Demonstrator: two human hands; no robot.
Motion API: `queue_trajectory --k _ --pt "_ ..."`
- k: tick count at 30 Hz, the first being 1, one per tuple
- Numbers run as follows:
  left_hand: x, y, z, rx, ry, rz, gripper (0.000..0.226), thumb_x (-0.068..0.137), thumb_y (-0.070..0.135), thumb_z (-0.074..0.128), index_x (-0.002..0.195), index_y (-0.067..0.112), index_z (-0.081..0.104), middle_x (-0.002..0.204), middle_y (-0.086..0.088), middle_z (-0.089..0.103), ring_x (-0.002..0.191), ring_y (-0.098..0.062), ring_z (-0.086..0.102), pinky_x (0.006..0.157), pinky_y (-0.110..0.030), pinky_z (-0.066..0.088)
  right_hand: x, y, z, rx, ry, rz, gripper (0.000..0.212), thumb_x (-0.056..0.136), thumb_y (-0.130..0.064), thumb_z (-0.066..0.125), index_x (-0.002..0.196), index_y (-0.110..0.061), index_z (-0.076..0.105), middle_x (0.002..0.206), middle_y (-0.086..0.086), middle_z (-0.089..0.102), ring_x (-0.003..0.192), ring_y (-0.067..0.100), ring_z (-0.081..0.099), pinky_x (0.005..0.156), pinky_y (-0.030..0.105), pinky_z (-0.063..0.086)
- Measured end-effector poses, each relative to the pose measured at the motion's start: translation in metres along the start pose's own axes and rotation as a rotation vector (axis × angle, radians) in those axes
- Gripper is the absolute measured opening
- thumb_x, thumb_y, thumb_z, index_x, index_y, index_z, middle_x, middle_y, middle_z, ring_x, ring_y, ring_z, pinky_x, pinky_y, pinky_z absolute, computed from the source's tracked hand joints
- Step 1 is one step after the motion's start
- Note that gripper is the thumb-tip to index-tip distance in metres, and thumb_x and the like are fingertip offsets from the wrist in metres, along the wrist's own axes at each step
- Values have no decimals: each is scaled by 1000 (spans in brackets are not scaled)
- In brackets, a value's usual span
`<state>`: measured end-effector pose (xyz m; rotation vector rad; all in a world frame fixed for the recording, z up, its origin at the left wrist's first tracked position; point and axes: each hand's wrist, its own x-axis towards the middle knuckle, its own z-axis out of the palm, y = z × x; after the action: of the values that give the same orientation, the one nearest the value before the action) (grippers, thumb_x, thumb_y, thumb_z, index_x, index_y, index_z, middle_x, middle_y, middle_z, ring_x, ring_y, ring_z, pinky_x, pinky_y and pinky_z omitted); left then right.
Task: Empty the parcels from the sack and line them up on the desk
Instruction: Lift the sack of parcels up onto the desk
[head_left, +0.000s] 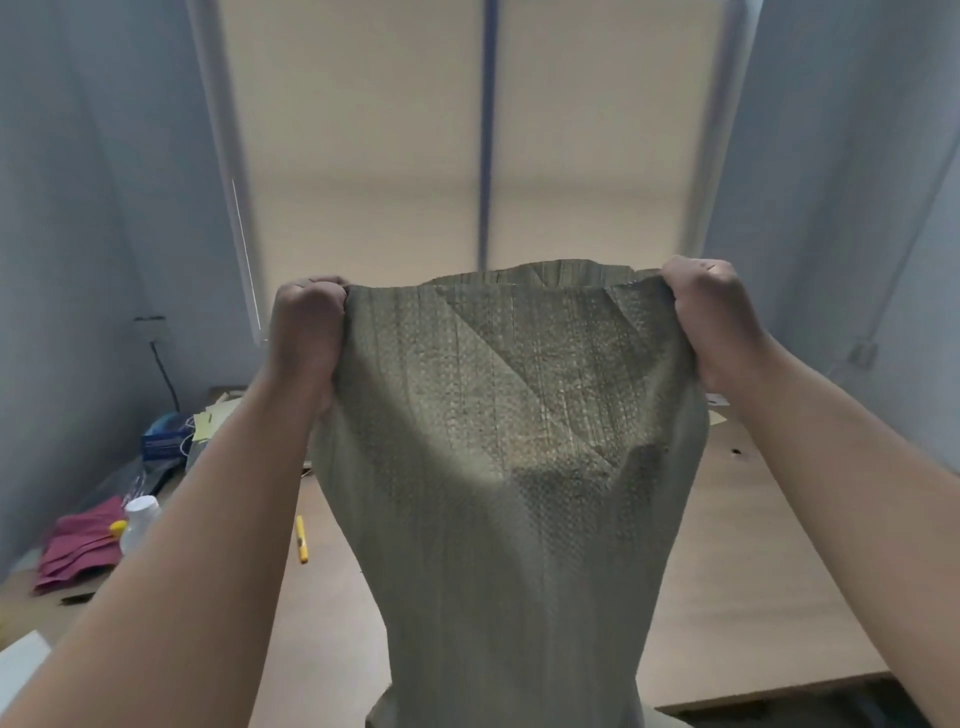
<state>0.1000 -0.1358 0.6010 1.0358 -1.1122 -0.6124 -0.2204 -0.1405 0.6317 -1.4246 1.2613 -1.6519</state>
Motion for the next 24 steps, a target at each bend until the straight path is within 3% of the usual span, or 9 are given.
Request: queue_trajectory --k 1,4,5,8,12,14,18,21,24 --pt "7 0 1 4 1 2 11 57 0 36 50 5 43 57 -7 29 58 -21 26 57 -44 16 6 0 3 -2 1 -6 36 82 -12 43 53 -26 25 54 -4 20 48 14 20 56 35 11" --pt "28 -2 5 -4 13 -7 13 57 0 36 63 -10 44 69 -12 37 65 -26 29 58 -43 19 28 3 14 12 -7 -30 38 82 -12 41 51 -25 24 50 -6 19 47 14 18 56 36 10" --pt "35 -3 7 -5 25 -6 11 58 0 36 62 -8 43 72 -13 37 66 -26 30 59 -42 19 36 4 17 24 -12 -36 38 83 -12 41 52 -25 24 50 -6 19 47 14 18 56 36 10" --pt "54 -7 14 6 97 -14 21 61 -2 35 50 14 42 62 -13 27 58 -24 25 57 -36 14 65 12 26 47 -28 -47 40 86 -13 43 52 -25 26 50 -5 20 48 14 20 56 35 11" --pt "77 -22 28 36 127 -22 29 64 -4 32 44 14 42 49 -3 29 51 -18 27 53 -30 15 103 34 35 50 -75 -55 33 84 -15 43 55 -26 29 56 -1 22 53 17 23 57 39 12" --pt "88 -31 36 67 128 -16 23 60 -1 34 45 15 41 46 -1 27 49 -19 25 53 -34 12 123 51 38 63 -94 -50 35 85 -12 42 56 -26 29 54 -2 21 52 16 21 55 34 11" --pt "107 -49 55 104 132 -8 16 55 4 36 48 16 43 45 1 24 51 -19 21 56 -40 9 157 85 46 86 -142 -43 34 81 -14 42 53 -27 26 55 -3 19 53 15 17 56 41 9" --pt "118 -65 64 96 144 -3 17 61 4 37 52 14 47 48 -1 28 54 -19 24 56 -40 11 177 110 50 90 -153 -66 34 78 -17 43 50 -26 27 54 -3 19 56 16 16 56 45 8" --pt "130 -80 72 85 160 -3 14 66 5 36 65 -2 49 59 -7 25 55 -19 23 59 -44 10 198 132 56 102 -162 -94 31 77 -19 43 51 -24 27 56 -1 20 57 18 17 57 48 9"
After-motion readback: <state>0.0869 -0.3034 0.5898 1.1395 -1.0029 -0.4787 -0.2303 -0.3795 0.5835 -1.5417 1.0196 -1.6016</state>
